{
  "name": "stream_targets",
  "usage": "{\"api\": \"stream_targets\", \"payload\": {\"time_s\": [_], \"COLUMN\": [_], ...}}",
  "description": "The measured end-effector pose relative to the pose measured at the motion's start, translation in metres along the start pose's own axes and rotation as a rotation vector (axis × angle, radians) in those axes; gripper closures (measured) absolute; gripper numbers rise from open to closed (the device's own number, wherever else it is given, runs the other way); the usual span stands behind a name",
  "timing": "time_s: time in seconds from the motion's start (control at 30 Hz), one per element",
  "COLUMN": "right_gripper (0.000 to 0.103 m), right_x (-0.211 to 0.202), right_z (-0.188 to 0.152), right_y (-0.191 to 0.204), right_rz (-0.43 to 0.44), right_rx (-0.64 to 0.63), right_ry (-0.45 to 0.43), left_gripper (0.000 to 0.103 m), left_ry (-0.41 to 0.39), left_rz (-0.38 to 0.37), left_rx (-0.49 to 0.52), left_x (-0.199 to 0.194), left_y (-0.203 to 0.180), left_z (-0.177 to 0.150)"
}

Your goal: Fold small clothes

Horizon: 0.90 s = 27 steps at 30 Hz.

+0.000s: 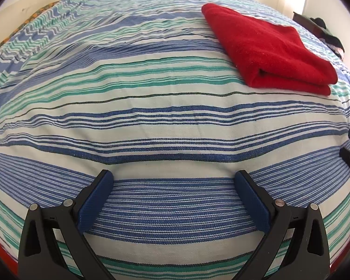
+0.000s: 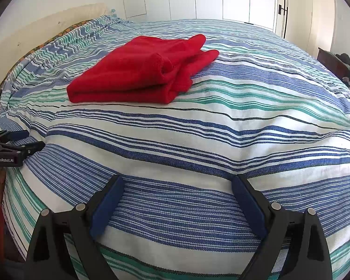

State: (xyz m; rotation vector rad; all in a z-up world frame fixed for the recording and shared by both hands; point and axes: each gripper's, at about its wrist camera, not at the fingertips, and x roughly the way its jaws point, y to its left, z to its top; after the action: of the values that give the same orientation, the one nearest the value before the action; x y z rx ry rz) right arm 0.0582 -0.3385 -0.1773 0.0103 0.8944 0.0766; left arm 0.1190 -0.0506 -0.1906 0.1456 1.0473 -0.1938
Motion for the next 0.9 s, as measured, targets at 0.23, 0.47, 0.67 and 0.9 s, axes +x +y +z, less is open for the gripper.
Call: {"api": "stream_targets", "payload": {"time_s": [0.23, 0.47, 0.67, 0.9], "right_gripper": [0.010, 0.010, 0.027, 0.078], "right_x": [-0.038, 0.024, 0.106, 0.094], "right_z": [0.026, 0.107, 0.133, 0.177], "right_y": [-0.034, -0.088, -0.086, -0.051], "right_rz": [0.202, 0.531, 0.552, 0.473], "right_rx": [0.187, 0.578, 0.644, 0.401], "right_ry": [0.053, 0.010, 0.196, 0.243], "left_gripper": [0.002, 0.002, 0.021, 0.074], "left_ry": [0.000, 0.080, 0.166, 0.129], "left_rz": [-0.383, -0.369, -0.401, -0.477], "left_rx": [-0.263, -0.217, -0.161, -0.148], "left_x": [-0.029, 0.044, 0.075, 0.025], "left_y": [0.048, 0.003, -0.034, -0.034], "left_z": [0.056, 0.159, 0.173, 0.206]}}
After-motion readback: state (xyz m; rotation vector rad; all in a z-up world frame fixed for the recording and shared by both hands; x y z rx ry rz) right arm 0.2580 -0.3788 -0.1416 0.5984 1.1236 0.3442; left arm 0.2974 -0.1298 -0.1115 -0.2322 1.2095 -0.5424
